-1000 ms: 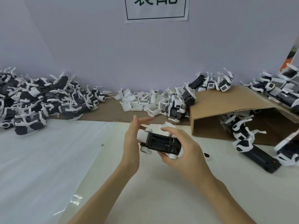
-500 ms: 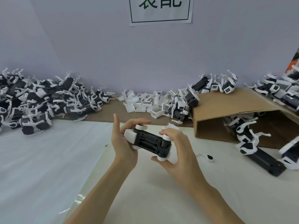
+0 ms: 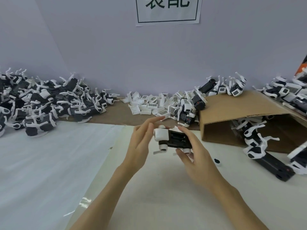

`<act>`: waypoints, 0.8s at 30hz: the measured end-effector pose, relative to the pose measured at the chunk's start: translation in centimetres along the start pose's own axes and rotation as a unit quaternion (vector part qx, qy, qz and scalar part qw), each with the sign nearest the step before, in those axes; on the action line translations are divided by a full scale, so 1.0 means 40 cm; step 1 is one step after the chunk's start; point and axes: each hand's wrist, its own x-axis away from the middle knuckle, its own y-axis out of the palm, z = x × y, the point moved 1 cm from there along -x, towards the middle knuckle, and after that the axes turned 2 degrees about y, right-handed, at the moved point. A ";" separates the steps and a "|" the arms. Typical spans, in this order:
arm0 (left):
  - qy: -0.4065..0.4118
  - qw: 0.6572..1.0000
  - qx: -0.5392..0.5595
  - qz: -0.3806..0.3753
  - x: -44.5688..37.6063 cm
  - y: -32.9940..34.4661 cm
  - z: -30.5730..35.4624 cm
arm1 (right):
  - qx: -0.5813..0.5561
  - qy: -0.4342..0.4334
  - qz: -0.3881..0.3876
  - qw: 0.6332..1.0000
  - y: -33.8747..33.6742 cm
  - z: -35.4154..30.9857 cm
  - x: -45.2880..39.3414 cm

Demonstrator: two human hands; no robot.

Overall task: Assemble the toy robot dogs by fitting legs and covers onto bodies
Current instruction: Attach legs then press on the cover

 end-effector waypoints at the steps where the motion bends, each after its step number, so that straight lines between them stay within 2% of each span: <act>1: 0.033 0.998 -0.055 -0.008 0.002 0.005 0.000 | -0.005 0.007 -0.010 1.000 -0.010 0.005 -0.002; 3: 0.078 0.990 -0.115 -0.012 0.009 0.015 -0.003 | -0.016 0.017 -0.036 0.999 -0.020 0.016 -0.002; 5: 0.090 0.989 -0.115 -0.015 0.014 0.020 -0.007 | -0.027 0.033 -0.062 0.997 -0.014 0.022 0.001; 8: 0.075 0.990 -0.114 -0.019 0.008 0.010 -0.007 | -0.011 0.025 -0.029 0.999 0.006 0.021 0.003; 10: 0.008 0.998 -0.069 -0.002 -0.004 -0.009 -0.017 | -0.021 0.014 0.035 0.999 0.012 0.019 0.005; 13: -0.160 0.981 0.112 0.017 -0.024 -0.026 -0.021 | 0.025 -0.018 0.082 0.996 0.020 0.005 0.007; 14: -0.179 0.975 0.130 0.032 -0.023 -0.022 -0.022 | 0.060 -0.039 0.077 0.994 0.027 -0.001 0.010; 16: -0.181 0.967 0.141 0.114 -0.013 -0.004 -0.027 | 0.107 -0.078 0.039 0.990 0.045 -0.014 0.020; 18: -0.221 0.929 0.209 0.212 -0.002 0.002 -0.046 | 0.076 -0.091 0.003 0.993 0.063 -0.020 0.029; 19: -0.250 0.902 0.252 0.244 -0.003 -0.003 -0.059 | 0.023 -0.074 -0.002 0.997 0.067 -0.023 0.029; 21: -0.295 0.853 0.313 0.295 -0.009 -0.024 -0.082 | -0.083 -0.011 0.046 0.995 0.067 -0.020 0.013; 22: -0.313 0.834 0.323 0.320 -0.012 -0.038 -0.091 | -0.080 0.014 0.085 0.993 0.062 -0.015 -0.002; 24: -0.341 0.815 0.305 0.354 -0.013 -0.061 -0.109 | 0.047 0.045 0.133 0.989 0.046 0.014 -0.035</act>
